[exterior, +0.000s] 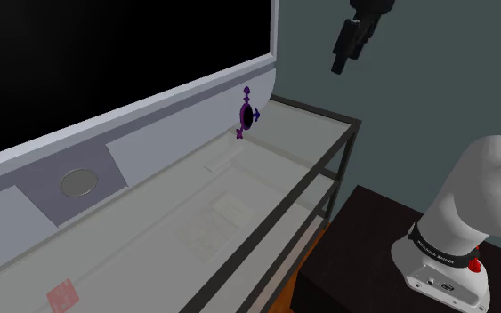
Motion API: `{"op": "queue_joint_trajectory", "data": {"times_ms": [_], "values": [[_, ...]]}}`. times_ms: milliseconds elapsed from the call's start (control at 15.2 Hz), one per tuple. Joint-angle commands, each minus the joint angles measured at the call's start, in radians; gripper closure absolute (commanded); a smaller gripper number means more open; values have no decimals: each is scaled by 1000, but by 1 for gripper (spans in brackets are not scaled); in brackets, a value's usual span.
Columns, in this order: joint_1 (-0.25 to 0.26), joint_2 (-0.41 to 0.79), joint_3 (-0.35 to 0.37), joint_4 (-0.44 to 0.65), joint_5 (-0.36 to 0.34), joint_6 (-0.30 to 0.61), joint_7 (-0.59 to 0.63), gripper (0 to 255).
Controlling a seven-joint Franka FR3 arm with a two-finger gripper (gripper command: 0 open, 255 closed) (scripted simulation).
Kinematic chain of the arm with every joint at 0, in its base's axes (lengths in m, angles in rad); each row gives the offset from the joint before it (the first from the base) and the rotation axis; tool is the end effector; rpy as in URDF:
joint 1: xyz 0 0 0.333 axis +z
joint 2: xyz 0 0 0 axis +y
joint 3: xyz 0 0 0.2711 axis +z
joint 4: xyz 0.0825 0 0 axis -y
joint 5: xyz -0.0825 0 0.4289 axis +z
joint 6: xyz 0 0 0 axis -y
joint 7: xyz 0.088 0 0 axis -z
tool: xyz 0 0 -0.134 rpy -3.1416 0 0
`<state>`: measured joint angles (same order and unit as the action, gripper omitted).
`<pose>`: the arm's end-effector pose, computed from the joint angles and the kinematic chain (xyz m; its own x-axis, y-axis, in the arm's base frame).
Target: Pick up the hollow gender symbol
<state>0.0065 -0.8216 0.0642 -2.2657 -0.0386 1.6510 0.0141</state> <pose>0.3858 0.0271 0.6006 0.9776 0.0478 0.2052 0.0314 -0.9961 0.0823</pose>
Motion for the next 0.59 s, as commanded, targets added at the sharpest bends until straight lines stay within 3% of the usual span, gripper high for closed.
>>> {"op": "queue_joint_trajectory", "data": {"times_ms": [0, 528], "values": [[0, 0, 0, 0, 0, 0, 0, 0], [53, 214, -90, 3, 137, 276, -79, 0]]}}
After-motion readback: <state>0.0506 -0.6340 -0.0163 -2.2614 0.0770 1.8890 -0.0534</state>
